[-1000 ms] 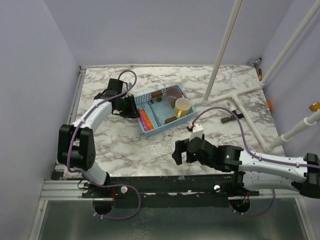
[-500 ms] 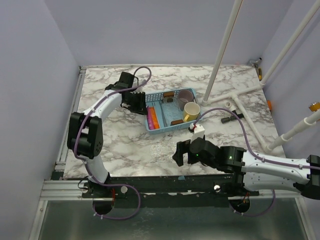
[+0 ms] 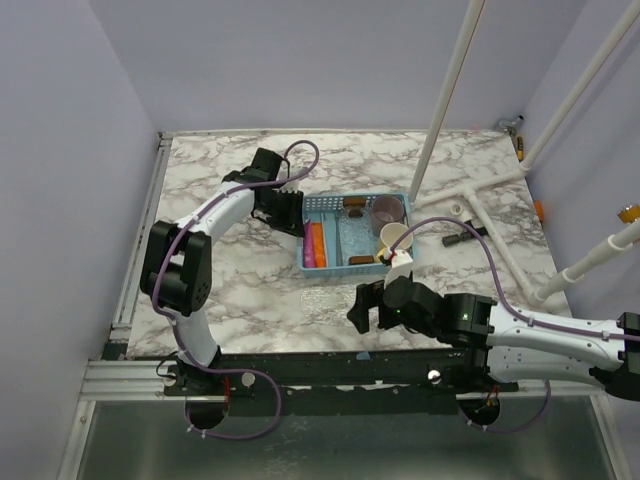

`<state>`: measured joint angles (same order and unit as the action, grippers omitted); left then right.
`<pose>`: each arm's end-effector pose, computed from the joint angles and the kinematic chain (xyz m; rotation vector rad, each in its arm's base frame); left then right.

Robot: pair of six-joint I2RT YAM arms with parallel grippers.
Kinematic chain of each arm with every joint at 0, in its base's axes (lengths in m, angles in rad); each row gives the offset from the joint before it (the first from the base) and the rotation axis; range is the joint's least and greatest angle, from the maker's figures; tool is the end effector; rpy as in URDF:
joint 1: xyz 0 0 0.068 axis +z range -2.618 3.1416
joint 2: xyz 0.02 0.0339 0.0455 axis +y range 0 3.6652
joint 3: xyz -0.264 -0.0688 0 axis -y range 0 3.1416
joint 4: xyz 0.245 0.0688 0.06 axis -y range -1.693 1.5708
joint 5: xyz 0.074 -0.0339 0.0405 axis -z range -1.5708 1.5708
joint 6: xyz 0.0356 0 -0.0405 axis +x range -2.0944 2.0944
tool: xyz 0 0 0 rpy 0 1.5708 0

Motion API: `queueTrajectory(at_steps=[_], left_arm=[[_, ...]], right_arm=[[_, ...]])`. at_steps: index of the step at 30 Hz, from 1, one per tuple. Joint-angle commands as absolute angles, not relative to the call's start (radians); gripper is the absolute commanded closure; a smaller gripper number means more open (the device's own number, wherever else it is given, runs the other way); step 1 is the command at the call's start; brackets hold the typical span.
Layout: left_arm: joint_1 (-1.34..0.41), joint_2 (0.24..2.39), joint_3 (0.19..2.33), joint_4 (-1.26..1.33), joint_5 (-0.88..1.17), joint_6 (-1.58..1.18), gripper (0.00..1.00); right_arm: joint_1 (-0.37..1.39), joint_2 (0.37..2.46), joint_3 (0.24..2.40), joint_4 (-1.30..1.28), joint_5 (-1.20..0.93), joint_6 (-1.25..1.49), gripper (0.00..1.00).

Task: Prepare toiletry sets of a toothbrush and toothpaste on the tray

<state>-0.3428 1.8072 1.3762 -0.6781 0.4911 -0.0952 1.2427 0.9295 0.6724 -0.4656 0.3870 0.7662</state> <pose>0.3489 -0.1423 0.2280 0.4894 2.6499 -0.7954 0.0754 0.1798 0.2500 -0.3452 2.2838 0.6346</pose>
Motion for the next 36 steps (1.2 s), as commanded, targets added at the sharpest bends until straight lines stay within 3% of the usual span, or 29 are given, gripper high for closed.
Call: queueTrajectory(at_steps=[1, 24, 30, 36], left_arm=[[-0.351, 1.809, 1.408, -0.664, 0.533, -0.025, 1.0], [-0.26, 1.793, 1.387, -0.653, 0.514, -0.076, 1.0], [-0.267, 1.764, 1.354, -0.652, 0.489, -0.1, 0.83], [-0.277, 1.751, 1.347, -0.647, 0.482, -0.115, 0.82]], right_arm=[[1.248, 0.936, 0.667, -0.503, 0.38, 0.784, 0.0], [1.248, 0.963, 0.673, -0.5, 0.394, 0.805, 0.0], [1.248, 0.996, 0.681, -0.519, 0.431, 0.831, 0.0], [1.248, 1.013, 0.69, -0.56, 0.512, 0.876, 0.0]])
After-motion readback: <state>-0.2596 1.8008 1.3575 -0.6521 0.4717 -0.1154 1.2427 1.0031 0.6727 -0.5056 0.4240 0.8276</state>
